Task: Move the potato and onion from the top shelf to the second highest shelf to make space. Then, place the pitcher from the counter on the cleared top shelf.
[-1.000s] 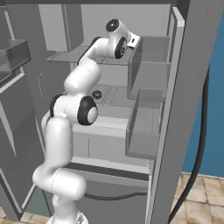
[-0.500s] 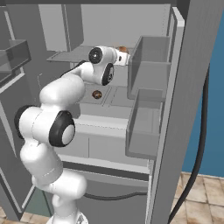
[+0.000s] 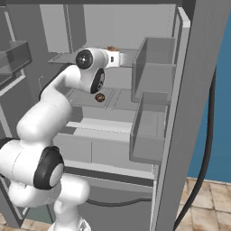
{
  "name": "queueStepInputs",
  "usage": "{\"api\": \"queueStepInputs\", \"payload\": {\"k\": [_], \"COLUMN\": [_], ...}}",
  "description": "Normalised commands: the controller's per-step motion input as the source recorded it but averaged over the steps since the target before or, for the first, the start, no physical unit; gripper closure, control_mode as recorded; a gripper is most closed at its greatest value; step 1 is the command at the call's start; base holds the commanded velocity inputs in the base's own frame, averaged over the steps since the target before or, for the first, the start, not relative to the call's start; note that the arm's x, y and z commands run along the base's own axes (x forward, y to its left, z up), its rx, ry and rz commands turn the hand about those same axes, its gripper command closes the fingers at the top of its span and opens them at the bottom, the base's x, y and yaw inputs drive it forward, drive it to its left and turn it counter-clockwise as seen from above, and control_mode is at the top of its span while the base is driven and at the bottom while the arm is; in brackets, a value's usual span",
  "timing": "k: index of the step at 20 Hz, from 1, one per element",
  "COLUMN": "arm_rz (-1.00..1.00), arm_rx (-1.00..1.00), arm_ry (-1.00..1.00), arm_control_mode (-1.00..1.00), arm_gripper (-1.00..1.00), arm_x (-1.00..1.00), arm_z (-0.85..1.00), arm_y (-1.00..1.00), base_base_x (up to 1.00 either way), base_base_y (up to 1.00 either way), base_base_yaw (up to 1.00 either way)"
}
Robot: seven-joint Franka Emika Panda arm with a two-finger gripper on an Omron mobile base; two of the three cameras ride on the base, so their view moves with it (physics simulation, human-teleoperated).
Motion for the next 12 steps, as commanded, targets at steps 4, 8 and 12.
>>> {"api": "queueStepInputs", "payload": {"k": [4, 8, 12], "arm_rz": [0.09, 0.07, 0.01], "arm_rx": [-0.11, -0.07, -0.01], "arm_ry": [0.22, 0.15, 0.13], "arm_control_mode": [-1.0, -1.0, -1.0], "arm_gripper": [1.0, 1.0, 1.0], "arm_x": [-1.0, -1.0, -0.83], "arm_z": [-0.08, -0.66, -0.83], "arm_y": [0.36, 0.13, 0.0], "base_base_x": [0.0, 0.0, 0.0], "base_base_y": [0.0, 0.0, 0.0], "base_base_yaw": [0.0, 0.0, 0.0]}}
